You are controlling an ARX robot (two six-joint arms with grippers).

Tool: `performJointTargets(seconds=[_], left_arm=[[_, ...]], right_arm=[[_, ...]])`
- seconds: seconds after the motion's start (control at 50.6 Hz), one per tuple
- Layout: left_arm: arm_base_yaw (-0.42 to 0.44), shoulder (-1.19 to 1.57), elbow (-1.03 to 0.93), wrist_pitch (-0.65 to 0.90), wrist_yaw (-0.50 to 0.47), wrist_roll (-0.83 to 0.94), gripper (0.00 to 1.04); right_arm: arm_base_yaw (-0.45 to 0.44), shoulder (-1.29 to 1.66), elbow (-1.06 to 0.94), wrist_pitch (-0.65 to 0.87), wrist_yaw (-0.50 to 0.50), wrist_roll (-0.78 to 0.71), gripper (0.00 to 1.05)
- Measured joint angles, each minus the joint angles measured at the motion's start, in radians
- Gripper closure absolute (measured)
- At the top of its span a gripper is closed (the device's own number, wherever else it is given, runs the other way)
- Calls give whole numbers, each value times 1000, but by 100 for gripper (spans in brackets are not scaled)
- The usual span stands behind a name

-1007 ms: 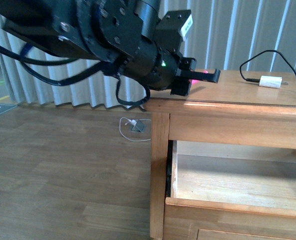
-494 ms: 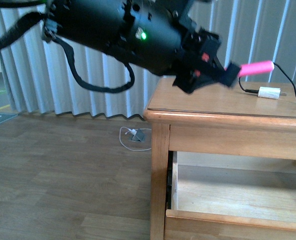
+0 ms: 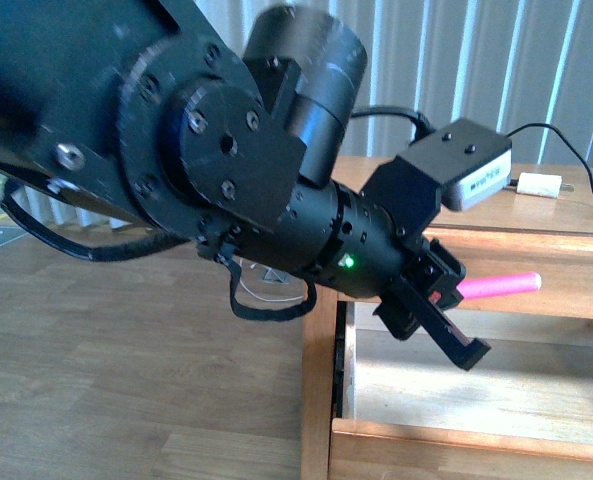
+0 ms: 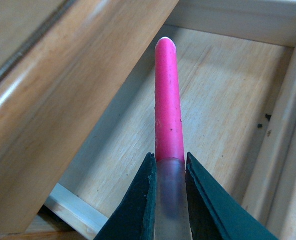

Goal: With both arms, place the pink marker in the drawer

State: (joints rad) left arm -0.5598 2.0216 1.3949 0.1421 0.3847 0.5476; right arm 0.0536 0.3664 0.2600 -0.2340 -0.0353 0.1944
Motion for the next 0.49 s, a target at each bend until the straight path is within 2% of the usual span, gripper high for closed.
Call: performJointTargets(seconds=[0.494], left_arm=[[-39, 169, 101, 14, -19, -32, 90]], right_arm=[[0, 0, 0, 0, 0, 0, 8]])
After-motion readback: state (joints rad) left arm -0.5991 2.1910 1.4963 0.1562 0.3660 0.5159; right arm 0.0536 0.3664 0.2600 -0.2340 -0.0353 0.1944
